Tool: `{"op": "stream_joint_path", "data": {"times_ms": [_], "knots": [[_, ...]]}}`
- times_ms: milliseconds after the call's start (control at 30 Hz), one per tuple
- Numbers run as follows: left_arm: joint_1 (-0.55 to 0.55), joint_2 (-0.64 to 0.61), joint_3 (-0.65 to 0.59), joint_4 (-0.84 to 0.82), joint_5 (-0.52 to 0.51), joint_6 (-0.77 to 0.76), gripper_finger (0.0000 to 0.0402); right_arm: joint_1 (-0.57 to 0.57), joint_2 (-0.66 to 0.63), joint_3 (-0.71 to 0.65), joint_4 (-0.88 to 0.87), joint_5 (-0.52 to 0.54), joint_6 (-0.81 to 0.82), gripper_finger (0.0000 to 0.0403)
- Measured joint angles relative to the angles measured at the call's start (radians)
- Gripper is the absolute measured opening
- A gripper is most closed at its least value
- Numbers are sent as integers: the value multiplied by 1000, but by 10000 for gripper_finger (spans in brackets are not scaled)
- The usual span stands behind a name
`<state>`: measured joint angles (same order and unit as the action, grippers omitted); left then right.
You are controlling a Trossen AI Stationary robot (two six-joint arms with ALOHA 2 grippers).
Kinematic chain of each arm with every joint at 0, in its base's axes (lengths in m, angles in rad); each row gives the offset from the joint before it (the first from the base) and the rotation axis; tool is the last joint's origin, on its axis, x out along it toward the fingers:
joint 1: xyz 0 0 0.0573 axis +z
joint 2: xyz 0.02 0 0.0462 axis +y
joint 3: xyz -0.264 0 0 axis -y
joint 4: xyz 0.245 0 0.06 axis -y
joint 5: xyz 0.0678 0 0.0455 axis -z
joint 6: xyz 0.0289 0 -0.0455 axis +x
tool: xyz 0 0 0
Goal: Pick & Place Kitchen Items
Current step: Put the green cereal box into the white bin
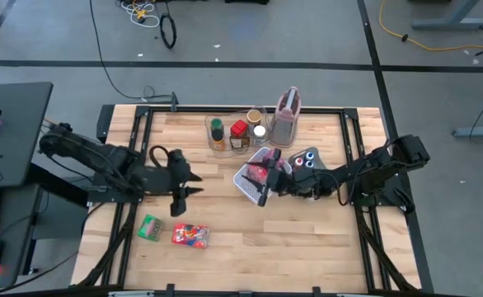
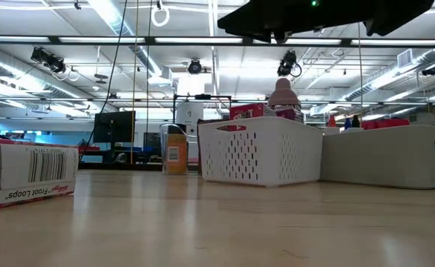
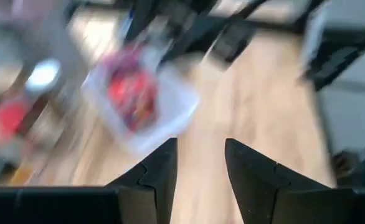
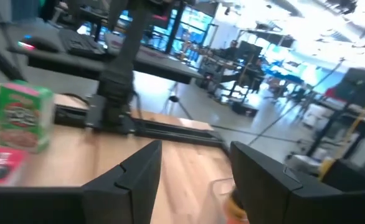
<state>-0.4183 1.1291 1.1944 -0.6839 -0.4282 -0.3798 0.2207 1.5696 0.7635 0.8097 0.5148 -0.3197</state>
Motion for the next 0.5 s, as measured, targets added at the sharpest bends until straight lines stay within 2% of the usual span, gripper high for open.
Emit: {"op": "stream_joint_path", "data": {"times_ms": [133, 233, 433, 500], "knots": [[-2, 115, 176, -404, 6, -264, 148, -41, 0, 0, 11, 0, -56, 201], [-2, 184, 231, -612, 92, -447, 166, -66, 0, 0, 9, 0, -64, 201], [-12, 280, 236, -887, 347, -811, 218, -94, 0, 0, -19, -6, -57, 201], [-22, 289, 222, -870, 428, -902, 233, -98, 0, 0, -22, -10, -57, 201]]}}
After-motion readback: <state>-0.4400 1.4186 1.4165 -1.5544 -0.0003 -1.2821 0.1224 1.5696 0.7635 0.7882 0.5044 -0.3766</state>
